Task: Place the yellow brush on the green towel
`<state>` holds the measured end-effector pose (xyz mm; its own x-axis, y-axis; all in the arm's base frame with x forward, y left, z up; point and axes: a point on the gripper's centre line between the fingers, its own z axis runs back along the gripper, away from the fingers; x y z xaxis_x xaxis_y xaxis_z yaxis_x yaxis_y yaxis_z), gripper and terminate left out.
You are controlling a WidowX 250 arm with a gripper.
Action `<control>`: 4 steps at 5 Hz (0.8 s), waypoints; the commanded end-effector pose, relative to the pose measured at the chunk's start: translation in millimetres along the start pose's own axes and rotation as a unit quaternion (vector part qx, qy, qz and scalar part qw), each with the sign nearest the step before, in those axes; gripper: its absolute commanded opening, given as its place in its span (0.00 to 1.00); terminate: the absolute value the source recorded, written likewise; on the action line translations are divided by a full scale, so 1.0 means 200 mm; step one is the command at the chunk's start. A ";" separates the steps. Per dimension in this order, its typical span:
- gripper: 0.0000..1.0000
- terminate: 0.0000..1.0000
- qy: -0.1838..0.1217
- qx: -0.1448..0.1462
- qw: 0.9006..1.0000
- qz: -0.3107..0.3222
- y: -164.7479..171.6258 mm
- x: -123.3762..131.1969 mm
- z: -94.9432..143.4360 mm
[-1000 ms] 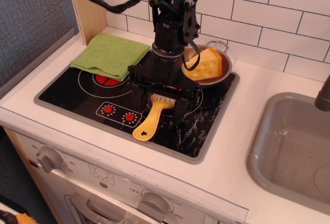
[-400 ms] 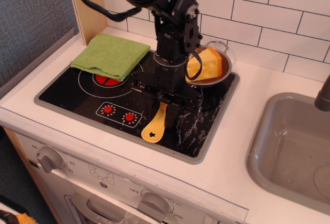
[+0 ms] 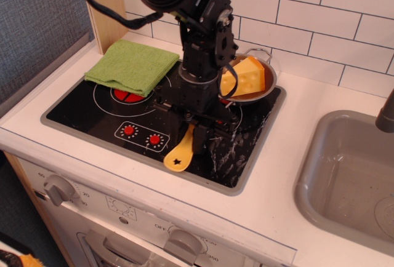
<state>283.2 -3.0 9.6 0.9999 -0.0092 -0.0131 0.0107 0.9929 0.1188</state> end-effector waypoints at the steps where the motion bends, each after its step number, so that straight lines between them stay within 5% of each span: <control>1: 0.00 0.00 -0.051 0.003 0.999 0.013 0.18 0.06 0.31; 3: 0.00 0.00 -0.025 0.008 0.994 0.106 0.66 0.26 0.24; 4: 0.00 0.00 -0.015 0.010 0.993 0.116 0.77 0.34 0.16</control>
<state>349.1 138.6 39.0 0.9782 0.2075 -0.0073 -0.2050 0.9707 0.1252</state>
